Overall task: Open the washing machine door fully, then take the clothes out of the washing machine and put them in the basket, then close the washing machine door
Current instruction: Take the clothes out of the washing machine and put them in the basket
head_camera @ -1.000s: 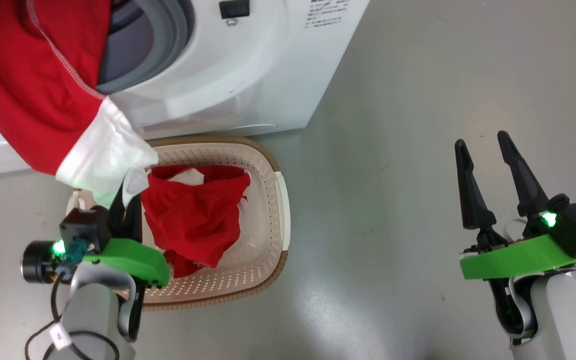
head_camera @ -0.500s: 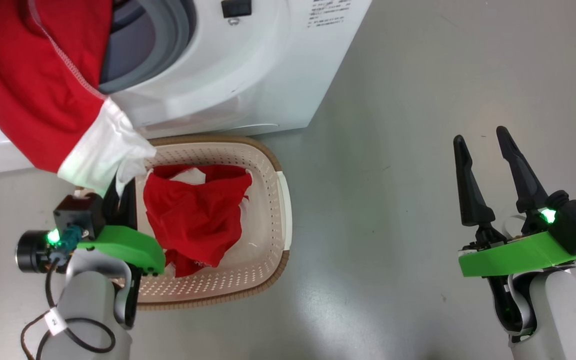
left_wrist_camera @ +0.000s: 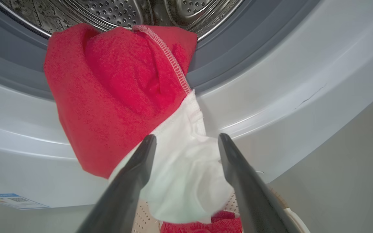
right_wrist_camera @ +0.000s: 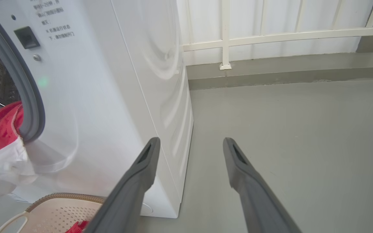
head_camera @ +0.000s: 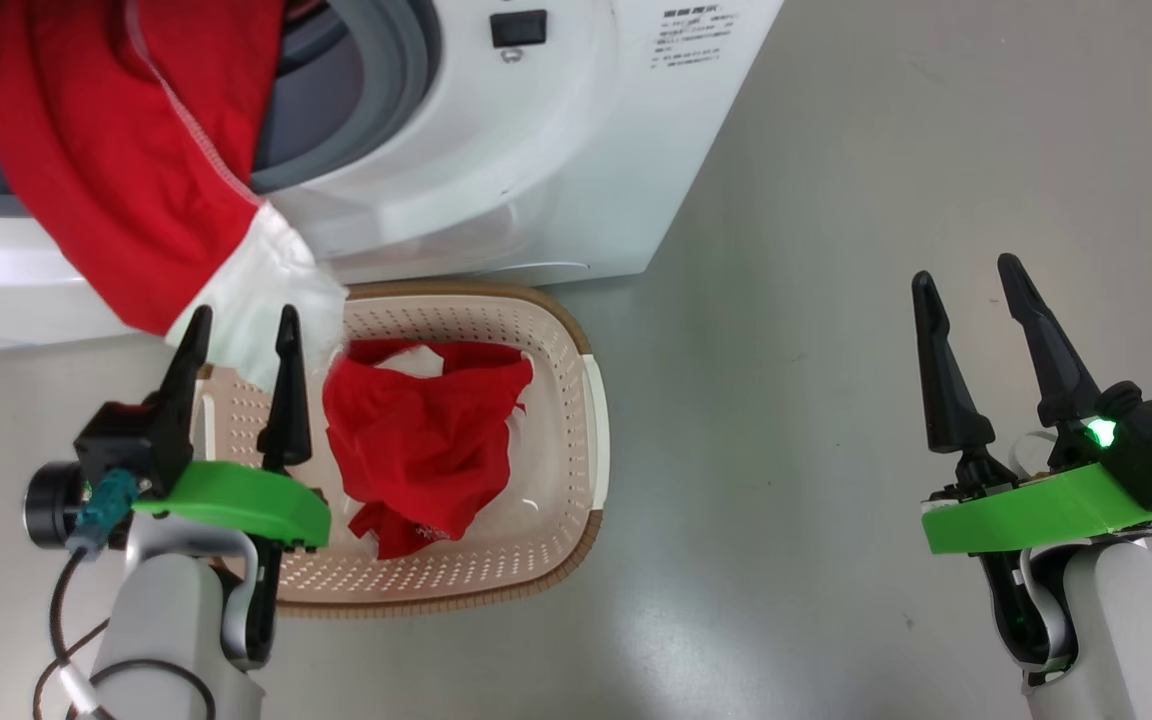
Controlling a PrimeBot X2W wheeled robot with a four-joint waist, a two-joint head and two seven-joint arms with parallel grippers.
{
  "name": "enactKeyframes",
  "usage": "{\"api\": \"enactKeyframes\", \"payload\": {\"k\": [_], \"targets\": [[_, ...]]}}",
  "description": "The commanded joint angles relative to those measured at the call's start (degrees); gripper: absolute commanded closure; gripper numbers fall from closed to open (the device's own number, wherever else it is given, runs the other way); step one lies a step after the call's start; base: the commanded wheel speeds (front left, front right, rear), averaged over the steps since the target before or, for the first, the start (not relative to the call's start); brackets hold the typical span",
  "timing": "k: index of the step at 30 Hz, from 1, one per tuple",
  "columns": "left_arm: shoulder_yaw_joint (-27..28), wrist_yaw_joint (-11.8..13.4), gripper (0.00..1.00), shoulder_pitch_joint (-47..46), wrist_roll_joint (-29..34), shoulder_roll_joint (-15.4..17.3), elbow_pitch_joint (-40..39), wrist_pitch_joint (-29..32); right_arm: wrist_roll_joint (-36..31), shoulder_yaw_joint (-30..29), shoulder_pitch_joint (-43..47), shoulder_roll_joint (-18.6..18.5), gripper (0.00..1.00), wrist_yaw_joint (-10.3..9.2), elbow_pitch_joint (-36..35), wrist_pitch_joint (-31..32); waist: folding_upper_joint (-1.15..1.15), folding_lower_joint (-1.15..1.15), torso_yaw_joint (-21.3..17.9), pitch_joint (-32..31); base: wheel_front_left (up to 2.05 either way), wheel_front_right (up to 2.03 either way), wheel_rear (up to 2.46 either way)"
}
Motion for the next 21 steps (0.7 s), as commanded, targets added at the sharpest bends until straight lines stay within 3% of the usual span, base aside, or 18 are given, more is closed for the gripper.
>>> {"api": "enactKeyframes", "payload": {"k": [1,14,21], "targets": [[1.5,-0.1,0.0,2.2,-0.8,1.5,-2.9,-0.3,-0.7,1.2,1.0,-0.4,0.0,0.28,-1.1,-0.4,0.0,0.0,0.5,-0.7,0.0,0.0,0.0],[2.9,0.0,0.0,6.4,-4.3,1.5,-11.1,-0.3,-0.8,1.0,1.9,-1.3,0.0,0.28,-1.1,-0.4,0.0,0.0,1.7,-2.1,0.0,0.0,0.0],[2.8,1.4,0.0,9.9,-5.2,1.5,-15.3,-0.3,-0.8,1.0,2.2,-1.6,0.0,0.28,-1.2,-0.4,0.0,0.0,2.0,-2.4,0.0,0.0,0.0]]}}
